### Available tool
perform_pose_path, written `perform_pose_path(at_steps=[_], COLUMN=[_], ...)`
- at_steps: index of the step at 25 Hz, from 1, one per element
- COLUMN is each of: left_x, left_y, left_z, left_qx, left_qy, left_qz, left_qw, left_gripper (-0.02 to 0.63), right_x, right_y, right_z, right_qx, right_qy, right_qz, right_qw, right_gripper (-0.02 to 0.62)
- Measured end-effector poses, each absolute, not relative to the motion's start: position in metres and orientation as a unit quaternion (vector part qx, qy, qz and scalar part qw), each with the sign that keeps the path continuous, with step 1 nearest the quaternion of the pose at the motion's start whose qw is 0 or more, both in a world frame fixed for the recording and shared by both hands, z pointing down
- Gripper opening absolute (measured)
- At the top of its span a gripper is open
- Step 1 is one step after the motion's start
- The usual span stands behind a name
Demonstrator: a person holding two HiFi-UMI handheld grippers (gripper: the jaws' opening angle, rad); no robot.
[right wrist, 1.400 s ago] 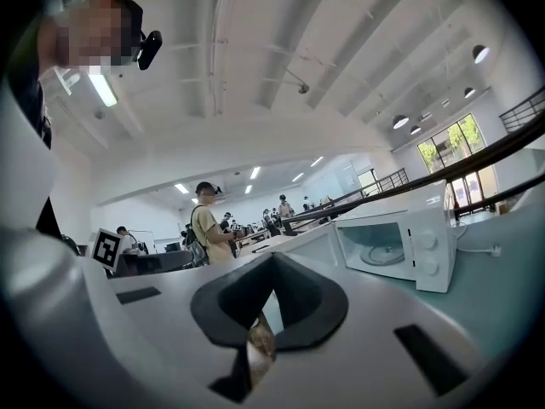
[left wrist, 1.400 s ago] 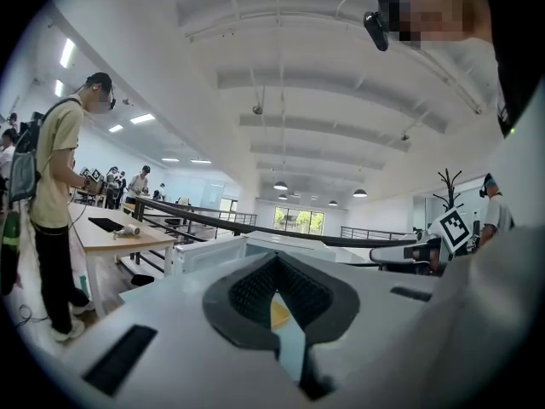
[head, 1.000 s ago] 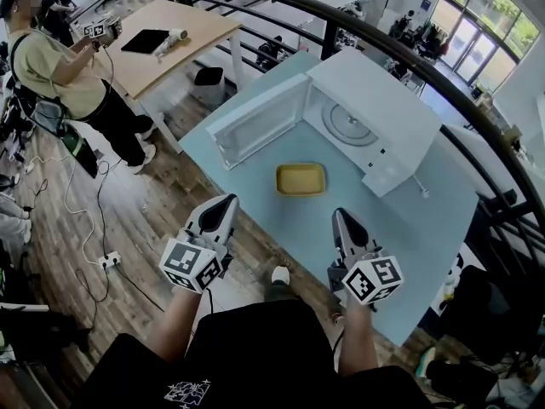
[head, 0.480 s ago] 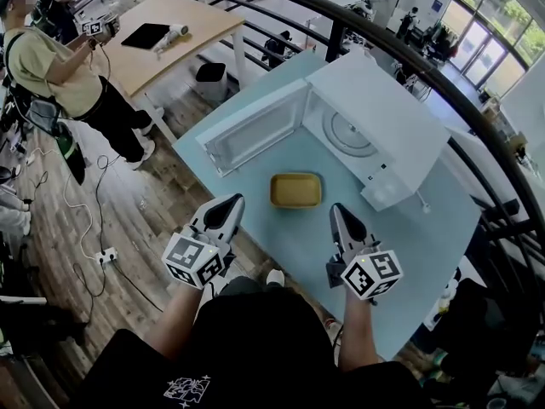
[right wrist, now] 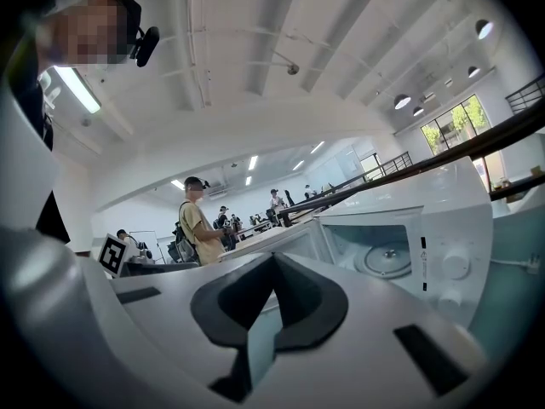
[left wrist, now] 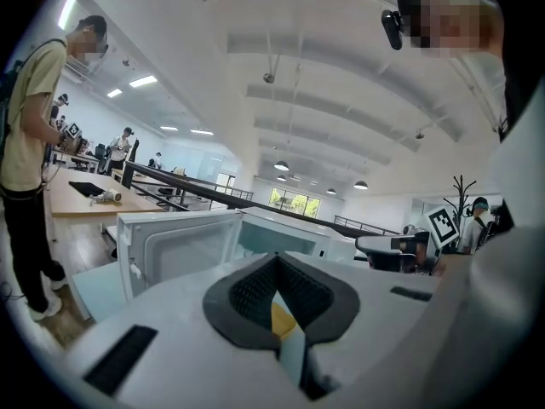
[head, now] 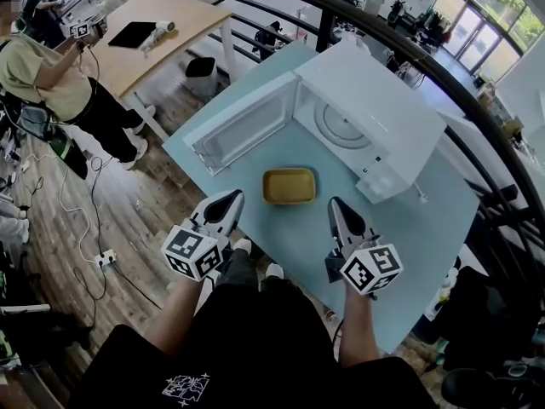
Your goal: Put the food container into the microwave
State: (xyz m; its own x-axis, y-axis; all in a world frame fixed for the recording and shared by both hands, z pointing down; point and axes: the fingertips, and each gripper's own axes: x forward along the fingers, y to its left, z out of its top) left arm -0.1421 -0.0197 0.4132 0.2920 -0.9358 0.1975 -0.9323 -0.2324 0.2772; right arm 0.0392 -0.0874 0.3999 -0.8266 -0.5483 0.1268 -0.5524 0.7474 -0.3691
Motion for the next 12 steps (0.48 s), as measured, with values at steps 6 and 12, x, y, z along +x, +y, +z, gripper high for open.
perform_pose_path(at_steps=[6,12], left_x=[-0.138,-0.143], left_y=[-0.042,-0.068], left_z=[0.437,0.471], left_qx=[0.798,0.809], left_qy=[-0.564,-0.532], left_qz=[0.004,0.023], left_qw=[0.213,0.250], left_gripper=[0.006,0.006], right_x=[0.029,0.017], right_y=[-0.089,-0.093], right_z=[0.414,0.434], right_qx=[0.309,0.335], right_qy=[-0.929,-0.916], right_qz=[0.203,0.221], right_qw=[0.018,0.022], right_gripper=[0.006,0.006])
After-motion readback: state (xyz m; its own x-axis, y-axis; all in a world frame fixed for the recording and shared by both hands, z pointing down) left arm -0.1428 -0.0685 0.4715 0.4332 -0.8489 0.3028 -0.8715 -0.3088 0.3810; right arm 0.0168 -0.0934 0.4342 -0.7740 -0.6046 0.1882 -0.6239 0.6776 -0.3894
